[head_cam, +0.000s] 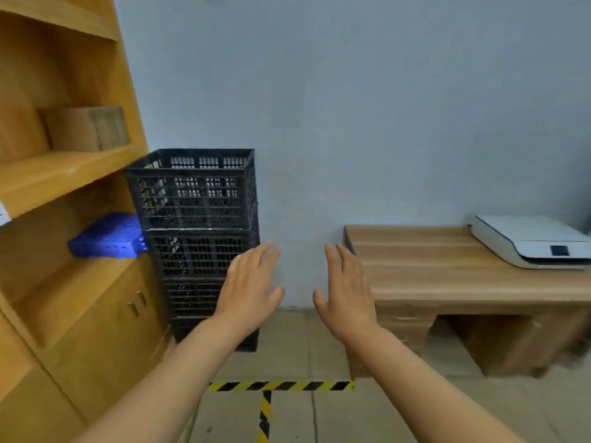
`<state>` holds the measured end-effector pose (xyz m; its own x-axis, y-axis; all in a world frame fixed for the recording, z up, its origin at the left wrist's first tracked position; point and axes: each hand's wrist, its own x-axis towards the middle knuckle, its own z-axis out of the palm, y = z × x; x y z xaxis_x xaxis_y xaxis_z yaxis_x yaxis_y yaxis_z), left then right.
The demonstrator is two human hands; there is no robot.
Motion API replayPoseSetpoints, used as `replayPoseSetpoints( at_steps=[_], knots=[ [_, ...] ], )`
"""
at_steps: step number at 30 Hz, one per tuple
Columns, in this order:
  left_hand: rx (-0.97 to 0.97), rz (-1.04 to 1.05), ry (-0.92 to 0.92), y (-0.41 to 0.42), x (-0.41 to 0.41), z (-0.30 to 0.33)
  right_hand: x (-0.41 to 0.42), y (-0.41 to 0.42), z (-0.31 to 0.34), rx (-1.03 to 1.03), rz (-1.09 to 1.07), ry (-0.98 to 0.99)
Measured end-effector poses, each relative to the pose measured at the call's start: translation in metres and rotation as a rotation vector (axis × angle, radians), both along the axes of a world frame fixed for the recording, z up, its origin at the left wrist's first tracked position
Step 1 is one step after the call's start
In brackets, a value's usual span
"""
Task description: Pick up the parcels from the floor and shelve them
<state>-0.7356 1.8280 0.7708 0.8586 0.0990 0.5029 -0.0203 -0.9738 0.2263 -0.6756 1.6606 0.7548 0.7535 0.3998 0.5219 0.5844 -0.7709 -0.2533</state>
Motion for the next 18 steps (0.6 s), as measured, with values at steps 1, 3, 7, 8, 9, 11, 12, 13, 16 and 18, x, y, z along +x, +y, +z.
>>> replayPoseSetpoints(
  at_steps=[1,3,7,8,9,11,12,13,16,18],
  knots=[
    [-0.003,-0.044,0.018,-0.015,0.015,-0.003,0.007,-0.018,-0.003,-0.004,-0.047,0.007],
    [-0.010,-0.127,0.053,-0.045,0.044,-0.011,0.021,-0.053,-0.010,-0.020,-0.132,0.023],
    [-0.011,-0.292,0.114,-0.097,0.100,-0.022,0.050,-0.113,-0.020,-0.058,-0.297,0.028],
    [-0.011,-0.332,0.118,-0.108,0.113,-0.024,0.057,-0.125,-0.022,-0.059,-0.330,0.027],
    [-0.018,-0.369,0.119,-0.118,0.126,-0.025,0.066,-0.136,-0.022,-0.064,-0.361,0.025],
    [-0.044,-0.433,0.123,-0.137,0.154,-0.027,0.083,-0.154,-0.023,-0.073,-0.420,0.024],
    [-0.049,-0.460,0.113,-0.145,0.168,-0.029,0.093,-0.161,-0.023,-0.074,-0.447,0.016],
    [-0.048,-0.486,0.090,-0.152,0.182,-0.029,0.102,-0.167,-0.023,-0.075,-0.470,0.005],
    [-0.050,-0.557,0.028,-0.172,0.222,-0.026,0.128,-0.180,-0.019,-0.082,-0.517,-0.019],
    [-0.030,-0.596,0.028,-0.185,0.245,-0.021,0.143,-0.190,-0.015,-0.077,-0.559,-0.040]
  ],
)
